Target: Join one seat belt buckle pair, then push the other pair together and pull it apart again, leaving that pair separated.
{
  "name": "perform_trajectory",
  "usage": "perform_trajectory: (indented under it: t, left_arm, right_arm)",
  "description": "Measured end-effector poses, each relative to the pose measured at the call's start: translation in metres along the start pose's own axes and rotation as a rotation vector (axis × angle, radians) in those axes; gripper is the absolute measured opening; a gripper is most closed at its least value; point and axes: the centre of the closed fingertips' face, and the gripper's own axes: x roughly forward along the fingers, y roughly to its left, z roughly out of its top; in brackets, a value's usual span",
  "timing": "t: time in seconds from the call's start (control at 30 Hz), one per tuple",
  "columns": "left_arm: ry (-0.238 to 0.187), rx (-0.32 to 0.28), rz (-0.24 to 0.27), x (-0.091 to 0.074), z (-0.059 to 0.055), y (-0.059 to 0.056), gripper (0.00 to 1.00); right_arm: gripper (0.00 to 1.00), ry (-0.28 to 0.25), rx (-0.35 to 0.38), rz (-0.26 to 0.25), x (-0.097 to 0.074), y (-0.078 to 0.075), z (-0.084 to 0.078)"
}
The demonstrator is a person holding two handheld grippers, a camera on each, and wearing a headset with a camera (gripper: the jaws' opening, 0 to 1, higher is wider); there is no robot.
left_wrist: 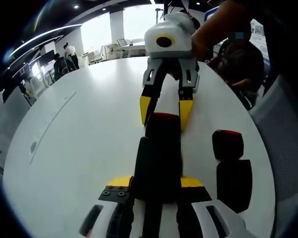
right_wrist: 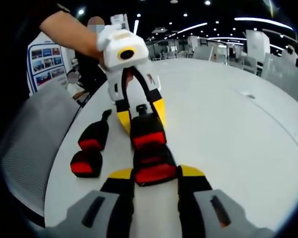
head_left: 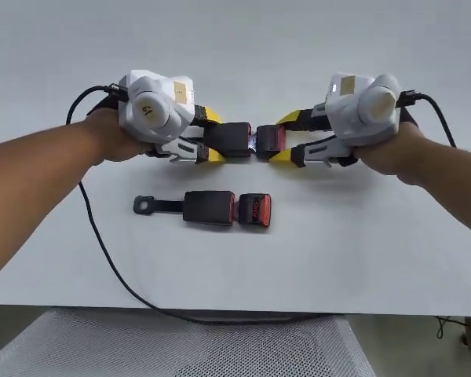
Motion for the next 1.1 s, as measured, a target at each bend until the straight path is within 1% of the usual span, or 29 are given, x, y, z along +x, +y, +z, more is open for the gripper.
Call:
perform_trajectory:
  t: [0.13,0.4,0.57,0.7,0.9,1.1]
  left_arm:
    - [-0.003,-0.001,0.000,0.0004,0.0001,-0.0001,0.33]
    - [-0.002,0.006,-0.011,0.0016,0.0004,-0.0003,0.33]
    - [-0.002,0.007,-0.015,0.0019,0.0009,-0.0001,0.33]
    - [0.002,0.013,-0.021,0.0020,0.0013,-0.0002,0.33]
    - [0.021,0.040,-0.044,0.0020,0.0016,-0.0003,0.33]
    - [0.026,0.049,-0.051,0.0019,0.0015,-0.0009,0.33]
  right_arm:
    - [0.33,-0.001,0.018,-0.022,0.0033,-0.0021,0.0027]
    - [0.33,0.007,0.018,-0.031,0.0049,-0.0017,0.0023]
    - [0.33,0.011,0.022,-0.047,0.0047,-0.0019,0.0033]
    - [0.33,0.012,0.032,-0.059,0.0033,-0.0020,0.0037]
    - [0.33,0.018,0.030,-0.059,0.0014,-0.0013,0.0040]
    - [0.33,0.022,0.026,-0.064,0.0003,-0.0002,0.0037]
